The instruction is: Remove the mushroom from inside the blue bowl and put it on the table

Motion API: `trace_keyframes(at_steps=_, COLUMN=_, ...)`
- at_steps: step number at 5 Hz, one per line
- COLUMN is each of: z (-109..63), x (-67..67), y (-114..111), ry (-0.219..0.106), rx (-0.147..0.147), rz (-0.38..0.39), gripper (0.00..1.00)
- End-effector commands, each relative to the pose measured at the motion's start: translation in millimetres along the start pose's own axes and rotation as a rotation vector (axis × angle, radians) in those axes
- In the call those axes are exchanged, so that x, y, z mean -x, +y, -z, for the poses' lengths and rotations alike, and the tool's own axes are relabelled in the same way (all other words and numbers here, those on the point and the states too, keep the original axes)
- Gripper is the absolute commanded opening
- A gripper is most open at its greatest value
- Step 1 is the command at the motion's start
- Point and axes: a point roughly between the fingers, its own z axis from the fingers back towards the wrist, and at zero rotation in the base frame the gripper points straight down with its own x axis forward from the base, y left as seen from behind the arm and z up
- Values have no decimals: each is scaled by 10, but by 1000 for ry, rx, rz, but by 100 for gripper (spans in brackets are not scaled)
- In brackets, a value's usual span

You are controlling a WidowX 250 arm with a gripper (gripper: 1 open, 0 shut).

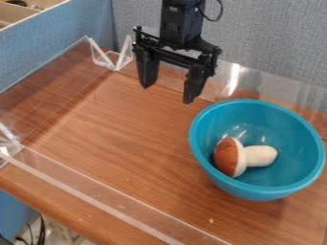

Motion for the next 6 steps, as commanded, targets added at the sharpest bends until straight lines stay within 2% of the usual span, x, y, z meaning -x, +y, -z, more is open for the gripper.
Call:
trace_keyframes(at_steps=1, z=28, x=-34, y=-169, ry=-2, rx=3, rz=77, gripper=100)
trace_keyframes(at_steps=2, z=78, x=-75, y=-387, ry=-1, rx=7, rz=169, gripper=100)
trace_keyframes(at_steps=3, z=174, x=-103, y=-737, ry=-6, rx=7, rz=296, gripper=100)
trace_keyframes(at_steps=4, z=296, x=-180, y=-1164, ry=-19, rx=-6, rz=451, gripper=100)
trace_keyframes(at_steps=5, z=494, x=-254, y=-1323, ry=-6, rx=-12, rz=484, gripper=100)
trace_keyframes(at_steps=6, z=593, x=-307, y=-1305, ry=12, rx=-20, rz=472, gripper=100)
